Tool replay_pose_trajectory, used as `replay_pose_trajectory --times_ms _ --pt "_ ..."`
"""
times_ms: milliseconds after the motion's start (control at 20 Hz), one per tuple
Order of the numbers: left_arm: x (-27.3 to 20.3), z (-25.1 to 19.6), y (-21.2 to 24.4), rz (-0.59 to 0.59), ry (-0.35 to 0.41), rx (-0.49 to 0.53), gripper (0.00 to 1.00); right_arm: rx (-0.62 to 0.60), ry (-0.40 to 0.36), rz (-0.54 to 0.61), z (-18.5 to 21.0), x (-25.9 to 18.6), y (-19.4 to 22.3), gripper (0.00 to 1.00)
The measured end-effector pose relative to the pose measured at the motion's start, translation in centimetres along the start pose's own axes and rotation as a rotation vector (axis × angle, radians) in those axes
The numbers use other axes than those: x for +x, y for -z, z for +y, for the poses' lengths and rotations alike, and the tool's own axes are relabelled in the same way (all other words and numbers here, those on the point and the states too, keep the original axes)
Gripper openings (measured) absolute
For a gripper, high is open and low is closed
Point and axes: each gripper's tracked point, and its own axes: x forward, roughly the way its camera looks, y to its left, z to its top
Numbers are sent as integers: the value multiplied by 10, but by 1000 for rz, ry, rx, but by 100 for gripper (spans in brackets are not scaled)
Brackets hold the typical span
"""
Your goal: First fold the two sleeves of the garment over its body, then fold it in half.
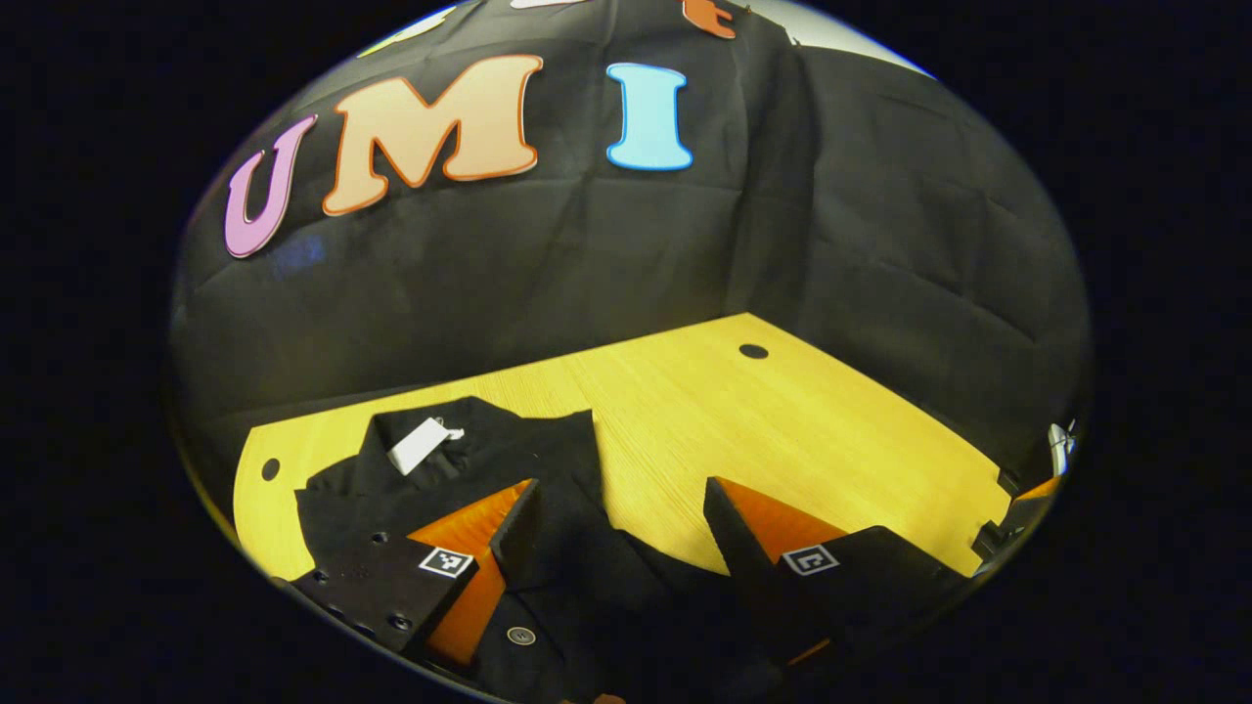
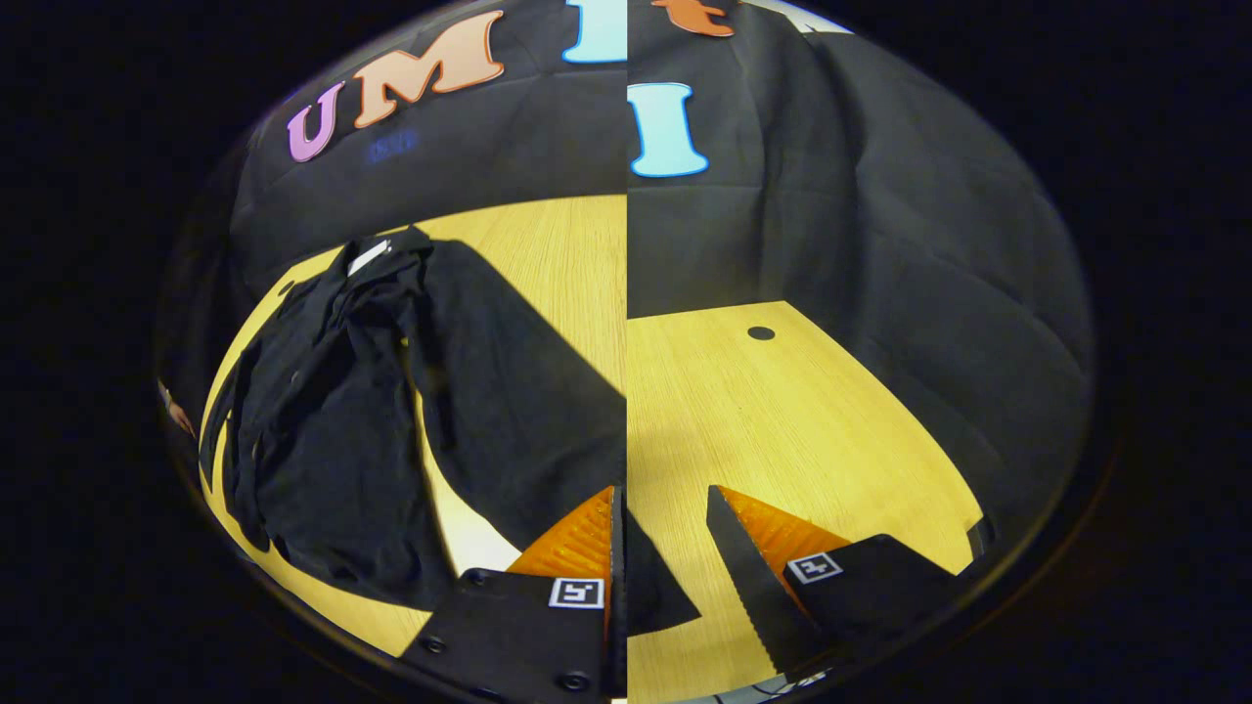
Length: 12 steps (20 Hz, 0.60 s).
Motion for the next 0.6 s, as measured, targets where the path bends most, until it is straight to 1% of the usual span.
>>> replay_pose_trajectory --times_ms 50,200,300,450,600 --pt "-9 2 -6 -22 -15 2 97 -27 -13 5 3 0 2 53" --pt "-31 15 -10 -59 -65 -17 97 -74 -73 20 13 4 9 53" --pt "-50 32 -3 -64 -136 -44 96 -102 -106 37 16 6 19 53" --pt "-77 63 29 -35 -244 -109 97 -148 -146 60 15 8 34 53" --pt "-112 91 71 4 -358 -176 98 -192 -191 94 18 13 53 53"
